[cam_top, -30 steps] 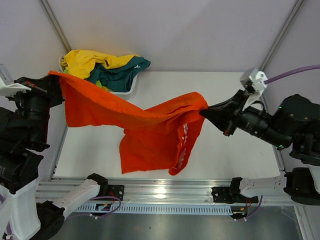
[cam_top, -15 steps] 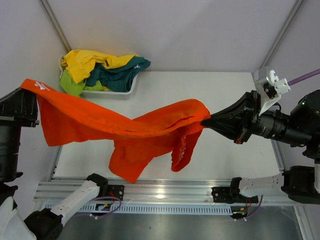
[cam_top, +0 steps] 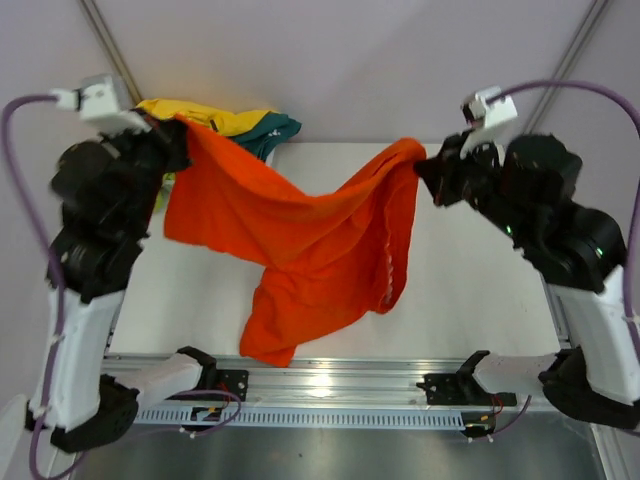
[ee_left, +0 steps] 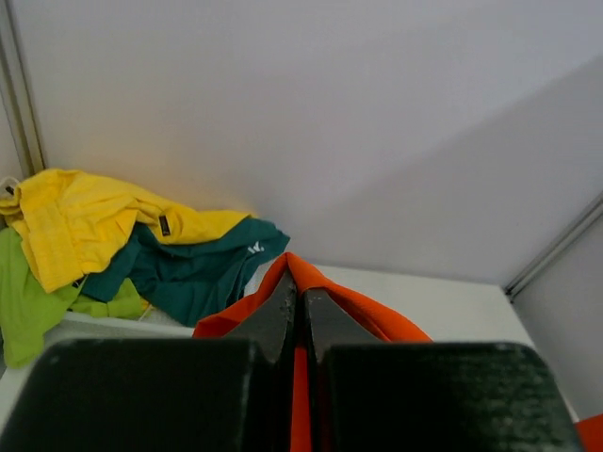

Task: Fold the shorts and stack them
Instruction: Flatten the shorts out

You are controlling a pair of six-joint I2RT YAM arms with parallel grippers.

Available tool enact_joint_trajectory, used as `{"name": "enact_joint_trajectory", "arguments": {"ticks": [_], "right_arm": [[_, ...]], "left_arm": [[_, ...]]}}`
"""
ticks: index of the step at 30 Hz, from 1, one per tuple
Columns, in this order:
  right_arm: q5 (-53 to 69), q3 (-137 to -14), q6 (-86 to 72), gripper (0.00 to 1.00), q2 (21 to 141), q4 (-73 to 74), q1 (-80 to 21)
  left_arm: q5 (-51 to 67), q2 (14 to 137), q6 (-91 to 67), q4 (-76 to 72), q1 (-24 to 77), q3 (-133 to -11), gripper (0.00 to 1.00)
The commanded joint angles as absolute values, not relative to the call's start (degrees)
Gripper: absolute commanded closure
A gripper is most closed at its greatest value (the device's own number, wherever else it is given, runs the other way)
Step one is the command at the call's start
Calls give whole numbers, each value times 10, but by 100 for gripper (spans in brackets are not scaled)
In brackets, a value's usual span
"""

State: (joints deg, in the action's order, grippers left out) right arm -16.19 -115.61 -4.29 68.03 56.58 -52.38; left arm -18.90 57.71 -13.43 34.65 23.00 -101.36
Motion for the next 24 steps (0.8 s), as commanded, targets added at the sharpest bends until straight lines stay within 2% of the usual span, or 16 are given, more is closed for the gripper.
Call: {"name": "enact_joint_trajectory", "arguments": {"ticks": [1, 3, 4, 6, 7, 9, 12, 13, 15, 16, 18, 20, 24], "right_arm": [[-8, -1174, -60, 100, 736, 461, -315], [127, -1243, -96, 100, 802, 447, -226], [159, -1280, -108, 100, 829, 446, -164], [234, -1378, -133, 100, 874, 437, -129], [245, -1400, -137, 100, 901, 419, -111], [288, -1408, -173, 100, 911, 378, -84], [391, -1365, -257, 100, 916, 258, 22], [412, -1328, -292, 100, 918, 221, 40], [432, -1290, -291, 100, 916, 218, 64], [427, -1233, -282, 100, 906, 221, 67], [401, -1140, -280, 100, 845, 180, 76], [396, -1032, -297, 100, 785, 103, 84], [462, -1094, -254, 100, 801, 198, 93]], "left_arm": [[-207, 654, -120, 288, 223, -1044, 100], [-201, 698, -123, 287, 217, -1078, 100], [-196, 751, -124, 293, 213, -1163, 100], [-171, 799, -122, 305, 213, -1221, 100], [-164, 833, -121, 302, 212, -1292, 100], [-146, 858, -113, 288, 212, -1339, 100], [-133, 889, -100, 278, 207, -1363, 100], [-131, 889, -100, 278, 207, -1356, 100], [-108, 862, -104, 239, 207, -1257, 100], [-100, 841, -108, 203, 207, -1213, 100], [-89, 770, -125, 96, 207, -1027, 100], [-84, 745, -134, 70, 205, -955, 100], [-83, 734, -135, 84, 203, -925, 100]]}}
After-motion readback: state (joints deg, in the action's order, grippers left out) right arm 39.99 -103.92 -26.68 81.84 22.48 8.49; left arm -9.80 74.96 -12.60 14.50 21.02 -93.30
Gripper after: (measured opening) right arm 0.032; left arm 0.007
